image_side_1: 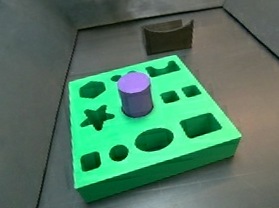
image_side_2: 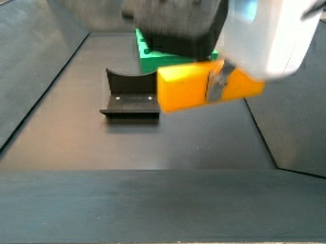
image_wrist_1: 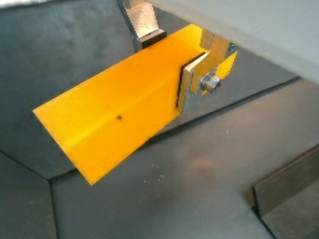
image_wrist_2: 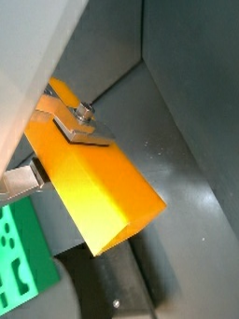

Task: Pick up the rectangle object. Move up. Place the rectangle object on the fixture. Regrasp the rectangle object. Move to above the board. Insert the rectangle object.
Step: Place the rectangle object on the fixture.

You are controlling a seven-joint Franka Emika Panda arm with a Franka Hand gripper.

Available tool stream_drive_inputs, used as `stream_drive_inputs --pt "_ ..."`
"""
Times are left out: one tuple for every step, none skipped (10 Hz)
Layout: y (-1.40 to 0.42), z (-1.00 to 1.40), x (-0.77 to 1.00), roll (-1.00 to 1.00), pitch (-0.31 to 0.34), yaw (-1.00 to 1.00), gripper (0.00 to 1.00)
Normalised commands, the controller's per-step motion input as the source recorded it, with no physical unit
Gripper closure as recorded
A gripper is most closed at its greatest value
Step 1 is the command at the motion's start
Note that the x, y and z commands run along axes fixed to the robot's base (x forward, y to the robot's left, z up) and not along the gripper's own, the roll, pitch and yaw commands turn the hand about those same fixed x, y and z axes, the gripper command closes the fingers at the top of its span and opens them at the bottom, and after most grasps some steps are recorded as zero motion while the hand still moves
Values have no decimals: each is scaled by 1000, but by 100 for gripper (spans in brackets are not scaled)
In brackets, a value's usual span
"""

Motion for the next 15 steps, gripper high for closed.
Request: stream_drive_inputs --pt "-4 499 -9 82 100 25 100" --pt "-3 354 -1 79 106 29 100" --pt "-1000 -213 809 -4 18 1000 100" --pt "-1000 -258 814 -3 18 1000 100" --pt "-1000 -272 863 0 18 1000 100" --pt "-1000 -236 962 3 13 1000 100" --pt "-918 -210 1000 7 11 1000 100" --pt "-846 -194 1000 10 11 1000 100" --pt "-660 -154 1000 17 11 1000 100" --pt "-455 -116 938 23 12 1000 100" --pt "-179 -62 768 32 17 1000 100" --pt "-127 -44 686 35 22 1000 100" --pt "-81 -23 531 39 34 1000 100" --pt "-47 -16 423 44 47 1000 100" --pt "-27 -8 291 51 68 1000 100"
